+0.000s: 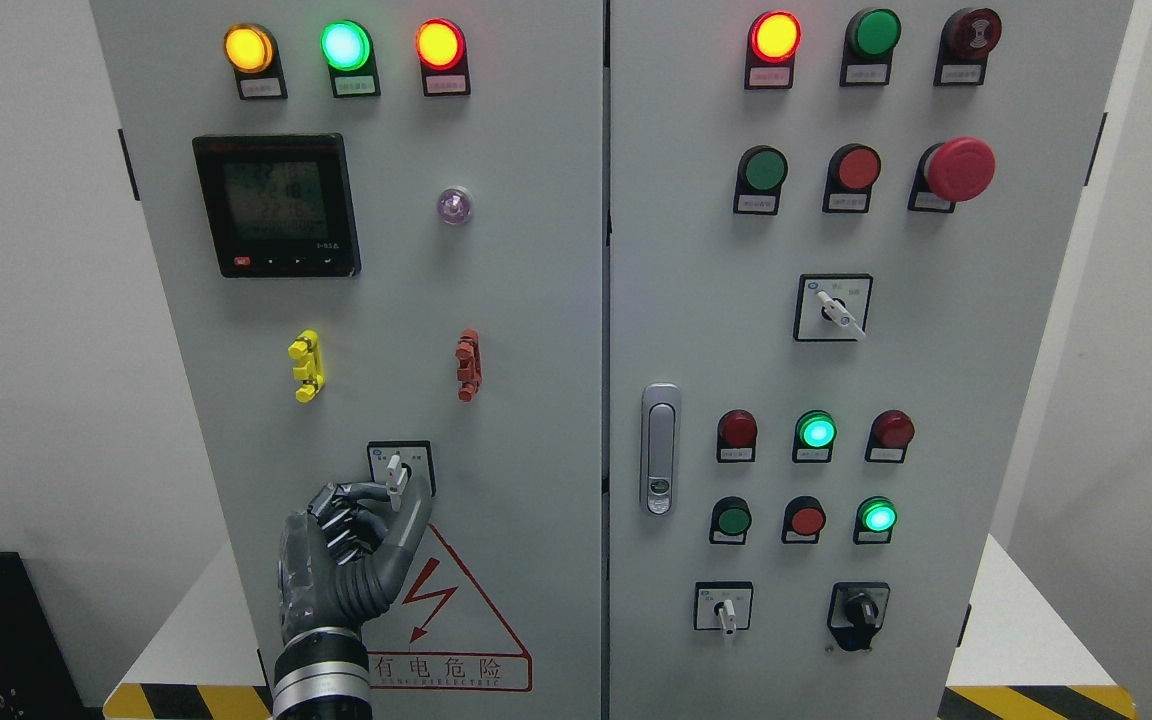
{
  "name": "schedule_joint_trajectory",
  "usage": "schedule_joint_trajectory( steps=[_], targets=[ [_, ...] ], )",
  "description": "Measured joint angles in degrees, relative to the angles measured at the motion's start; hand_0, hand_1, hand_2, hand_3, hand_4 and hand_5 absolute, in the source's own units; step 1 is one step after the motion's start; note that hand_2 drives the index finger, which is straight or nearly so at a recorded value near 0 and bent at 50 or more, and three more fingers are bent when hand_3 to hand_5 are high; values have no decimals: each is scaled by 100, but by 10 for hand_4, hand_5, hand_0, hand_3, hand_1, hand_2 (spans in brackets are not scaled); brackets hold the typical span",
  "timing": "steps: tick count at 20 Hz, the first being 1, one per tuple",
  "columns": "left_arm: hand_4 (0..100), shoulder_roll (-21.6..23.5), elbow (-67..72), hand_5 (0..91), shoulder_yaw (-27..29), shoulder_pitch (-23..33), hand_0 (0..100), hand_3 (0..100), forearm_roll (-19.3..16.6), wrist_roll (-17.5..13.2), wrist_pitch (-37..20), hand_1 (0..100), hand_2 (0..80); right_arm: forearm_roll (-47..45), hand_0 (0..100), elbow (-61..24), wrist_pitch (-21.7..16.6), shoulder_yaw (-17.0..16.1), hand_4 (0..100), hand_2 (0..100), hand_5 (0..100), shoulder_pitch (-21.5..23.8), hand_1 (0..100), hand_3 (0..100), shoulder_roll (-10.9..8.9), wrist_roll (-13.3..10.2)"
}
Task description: Turn on light switch 1
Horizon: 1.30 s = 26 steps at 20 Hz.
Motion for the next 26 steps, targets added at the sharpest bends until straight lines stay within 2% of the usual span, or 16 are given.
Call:
schedule_joint_trajectory(
  steps=[26],
  targets=[
    [894,-8,4,868,1,-37,192,960,-5,0,46,627,586,0,308,0,0,0,0,0,0,-1,0,0,0,0]
  ],
)
